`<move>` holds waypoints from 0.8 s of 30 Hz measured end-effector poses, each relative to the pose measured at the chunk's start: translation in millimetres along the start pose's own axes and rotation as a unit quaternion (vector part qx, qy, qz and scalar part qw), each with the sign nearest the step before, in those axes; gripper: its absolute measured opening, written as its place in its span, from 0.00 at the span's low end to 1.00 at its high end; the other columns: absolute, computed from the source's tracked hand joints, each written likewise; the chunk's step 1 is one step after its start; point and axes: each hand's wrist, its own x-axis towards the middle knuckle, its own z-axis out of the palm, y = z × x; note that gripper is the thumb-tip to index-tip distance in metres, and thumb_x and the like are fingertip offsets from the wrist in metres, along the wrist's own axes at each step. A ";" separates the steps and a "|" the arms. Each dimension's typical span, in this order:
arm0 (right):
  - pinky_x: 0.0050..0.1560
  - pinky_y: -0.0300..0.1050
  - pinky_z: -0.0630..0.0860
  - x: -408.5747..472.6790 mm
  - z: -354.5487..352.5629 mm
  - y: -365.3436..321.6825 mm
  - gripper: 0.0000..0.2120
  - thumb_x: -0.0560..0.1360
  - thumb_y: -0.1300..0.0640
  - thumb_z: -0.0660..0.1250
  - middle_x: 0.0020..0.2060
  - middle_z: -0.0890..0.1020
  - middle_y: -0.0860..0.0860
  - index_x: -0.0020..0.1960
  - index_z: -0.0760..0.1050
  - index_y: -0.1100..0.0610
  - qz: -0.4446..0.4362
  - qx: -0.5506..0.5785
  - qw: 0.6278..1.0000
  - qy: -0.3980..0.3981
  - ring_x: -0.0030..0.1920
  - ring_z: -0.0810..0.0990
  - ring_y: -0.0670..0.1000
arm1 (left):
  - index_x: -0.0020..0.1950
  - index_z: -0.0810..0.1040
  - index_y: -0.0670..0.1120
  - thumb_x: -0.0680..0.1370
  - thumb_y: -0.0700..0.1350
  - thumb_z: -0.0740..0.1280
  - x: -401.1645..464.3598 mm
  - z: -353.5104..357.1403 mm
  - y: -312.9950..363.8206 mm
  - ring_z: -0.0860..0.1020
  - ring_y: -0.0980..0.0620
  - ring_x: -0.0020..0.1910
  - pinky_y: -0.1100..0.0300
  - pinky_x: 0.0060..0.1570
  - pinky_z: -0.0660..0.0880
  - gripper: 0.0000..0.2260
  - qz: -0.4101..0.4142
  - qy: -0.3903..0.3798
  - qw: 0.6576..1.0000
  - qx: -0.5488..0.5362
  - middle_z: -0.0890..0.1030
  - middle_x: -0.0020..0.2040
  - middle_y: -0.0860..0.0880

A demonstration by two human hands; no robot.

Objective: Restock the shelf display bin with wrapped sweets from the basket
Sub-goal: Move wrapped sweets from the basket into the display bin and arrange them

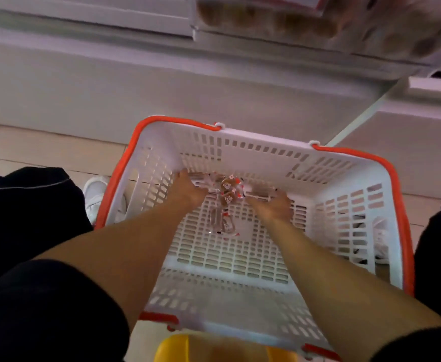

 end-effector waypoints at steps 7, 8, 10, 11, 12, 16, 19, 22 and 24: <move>0.66 0.56 0.73 3.1 40.2 -22.9 0.58 0.51 0.41 0.85 0.67 0.73 0.58 0.72 0.61 0.59 0.029 0.090 0.992 0.084 0.66 0.74 0.61 | 0.57 0.77 0.46 0.62 0.54 0.81 21.2 27.3 5.6 0.81 0.47 0.52 0.55 0.47 0.78 0.29 -0.053 0.007 0.998 -0.046 0.80 0.50 0.50; 0.65 0.56 0.74 2.6 41.8 -23.7 0.57 0.52 0.41 0.85 0.67 0.73 0.58 0.72 0.60 0.59 0.030 0.084 0.992 0.091 0.66 0.74 0.61 | 0.53 0.78 0.47 0.62 0.55 0.80 19.3 29.5 6.7 0.80 0.46 0.52 0.55 0.46 0.78 0.25 -0.034 0.003 0.999 0.008 0.79 0.49 0.49; 0.63 0.57 0.75 0.4 44.9 -24.9 0.55 0.54 0.43 0.85 0.68 0.72 0.59 0.71 0.60 0.60 0.032 0.057 0.993 0.099 0.65 0.74 0.63 | 0.58 0.75 0.44 0.64 0.52 0.80 14.7 36.3 8.6 0.76 0.42 0.57 0.49 0.53 0.75 0.28 0.001 -0.014 0.997 0.082 0.75 0.57 0.45; 0.62 0.57 0.75 -0.9 46.2 -25.1 0.54 0.56 0.44 0.85 0.67 0.72 0.60 0.71 0.60 0.60 0.033 0.039 0.993 0.102 0.65 0.74 0.63 | 0.62 0.73 0.43 0.66 0.49 0.80 13.2 39.9 8.9 0.75 0.40 0.59 0.48 0.56 0.74 0.29 0.019 -0.014 0.994 0.108 0.73 0.61 0.45; 0.60 0.56 0.76 -2.0 47.2 -25.3 0.52 0.57 0.45 0.84 0.67 0.72 0.61 0.70 0.60 0.61 0.032 0.019 0.994 0.104 0.65 0.74 0.64 | 0.63 0.72 0.43 0.69 0.46 0.78 12.1 43.4 9.0 0.75 0.40 0.59 0.47 0.57 0.74 0.27 0.043 -0.006 0.990 0.131 0.72 0.62 0.44; 0.54 0.56 0.76 -5.7 48.8 -22.9 0.46 0.61 0.49 0.84 0.65 0.72 0.60 0.68 0.61 0.61 -0.007 -0.046 0.994 0.098 0.61 0.76 0.64 | 0.56 0.72 0.44 0.77 0.39 0.67 9.1 50.3 7.6 0.77 0.40 0.55 0.49 0.48 0.73 0.09 0.100 0.004 0.979 0.180 0.78 0.55 0.42; 0.48 0.54 0.75 -10.5 48.0 -16.8 0.39 0.67 0.54 0.80 0.68 0.68 0.57 0.69 0.60 0.59 -0.012 -0.102 0.992 0.071 0.57 0.77 0.63 | 0.55 0.72 0.43 0.77 0.39 0.66 1.5 49.8 8.7 0.77 0.40 0.55 0.51 0.46 0.71 0.08 0.089 -0.022 0.979 0.184 0.78 0.54 0.41; 0.46 0.54 0.75 -13.2 43.9 -8.0 0.28 0.70 0.56 0.77 0.66 0.67 0.58 0.62 0.64 0.58 -0.055 -0.118 0.991 0.031 0.50 0.76 0.62 | 0.61 0.71 0.42 0.74 0.35 0.68 -1.6 44.9 4.8 0.73 0.40 0.59 0.49 0.52 0.72 0.16 0.104 0.004 0.974 0.201 0.71 0.62 0.43; 0.46 0.54 0.76 -17.2 41.4 -3.4 0.29 0.69 0.51 0.78 0.62 0.67 0.57 0.61 0.65 0.58 -0.113 -0.153 0.982 0.015 0.51 0.77 0.61 | 0.64 0.69 0.44 0.74 0.32 0.68 1.4 40.2 0.6 0.71 0.40 0.59 0.51 0.49 0.70 0.20 0.137 0.028 0.968 0.207 0.69 0.66 0.45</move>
